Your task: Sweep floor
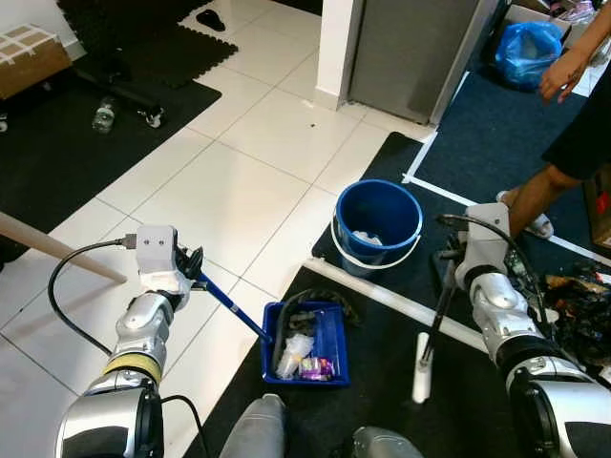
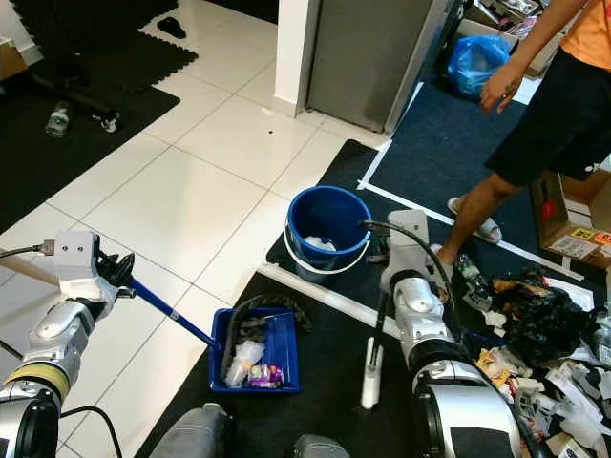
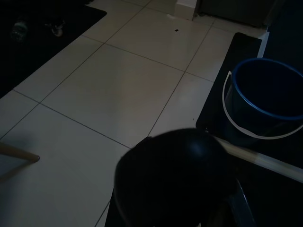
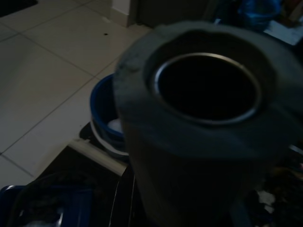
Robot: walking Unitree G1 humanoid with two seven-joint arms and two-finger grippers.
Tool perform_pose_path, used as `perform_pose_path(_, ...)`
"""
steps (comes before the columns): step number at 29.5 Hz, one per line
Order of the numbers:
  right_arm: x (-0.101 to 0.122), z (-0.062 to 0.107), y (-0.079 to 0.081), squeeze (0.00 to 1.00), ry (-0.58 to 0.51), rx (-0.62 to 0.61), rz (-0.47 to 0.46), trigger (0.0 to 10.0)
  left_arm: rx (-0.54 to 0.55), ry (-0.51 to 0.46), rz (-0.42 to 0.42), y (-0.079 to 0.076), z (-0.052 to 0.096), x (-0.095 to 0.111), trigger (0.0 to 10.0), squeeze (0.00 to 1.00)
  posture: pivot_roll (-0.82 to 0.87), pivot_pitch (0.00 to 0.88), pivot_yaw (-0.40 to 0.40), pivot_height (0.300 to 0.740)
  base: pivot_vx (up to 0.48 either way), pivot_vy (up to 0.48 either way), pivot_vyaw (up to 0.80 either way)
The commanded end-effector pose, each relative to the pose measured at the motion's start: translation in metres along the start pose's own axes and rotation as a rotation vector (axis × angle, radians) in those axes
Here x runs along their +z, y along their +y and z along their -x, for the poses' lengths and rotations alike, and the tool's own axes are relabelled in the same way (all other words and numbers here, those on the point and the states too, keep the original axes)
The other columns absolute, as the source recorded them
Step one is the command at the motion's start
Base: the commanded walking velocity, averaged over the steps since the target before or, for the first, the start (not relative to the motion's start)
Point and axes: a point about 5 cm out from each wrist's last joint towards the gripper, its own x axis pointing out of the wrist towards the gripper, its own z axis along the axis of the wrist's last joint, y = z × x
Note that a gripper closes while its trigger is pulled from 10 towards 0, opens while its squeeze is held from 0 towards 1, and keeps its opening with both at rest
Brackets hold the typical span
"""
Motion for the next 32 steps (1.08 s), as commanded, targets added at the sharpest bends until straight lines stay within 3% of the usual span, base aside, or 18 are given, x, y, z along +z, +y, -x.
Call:
perform_pose_path(1, -0.003, 0.002, -0.010, 0.00, 0.013, -0.041, 0.006, 10.0, 0.044, 0.041, -0.036, 0.009, 0.005, -0.006, 10.0, 0.00, 0.18, 0.048, -0.071, 0.740, 0.000, 0.000, 0.00)
perform_pose_path(7, -0.003, 0.002, -0.013, 0.00, 0.018, -0.057, 0.009, 10.0, 0.041, 0.035, -0.025, 0.009, 0.004, -0.005, 10.0, 0.00, 0.18, 0.046, -0.067, 0.740, 0.000, 0.000, 0.00)
perform_pose_path(19, -0.005, 0.002, -0.012, 0.00, 0.029, -0.066, 0.003, 10.0, 0.026, 0.032, -0.026, 0.006, 0.003, -0.004, 10.0, 0.00, 0.19, 0.047, -0.063, 0.740, 0.286, 0.000, 0.00)
perform_pose_path(32, -0.007, 0.001, -0.009, 0.00, 0.043, -0.051, -0.073, 10.0, -0.036, 0.052, -0.023, -0.014, 0.000, -0.012, 10.0, 0.00, 0.18, 0.031, -0.061, 0.740, 0.333, 0.000, -0.06)
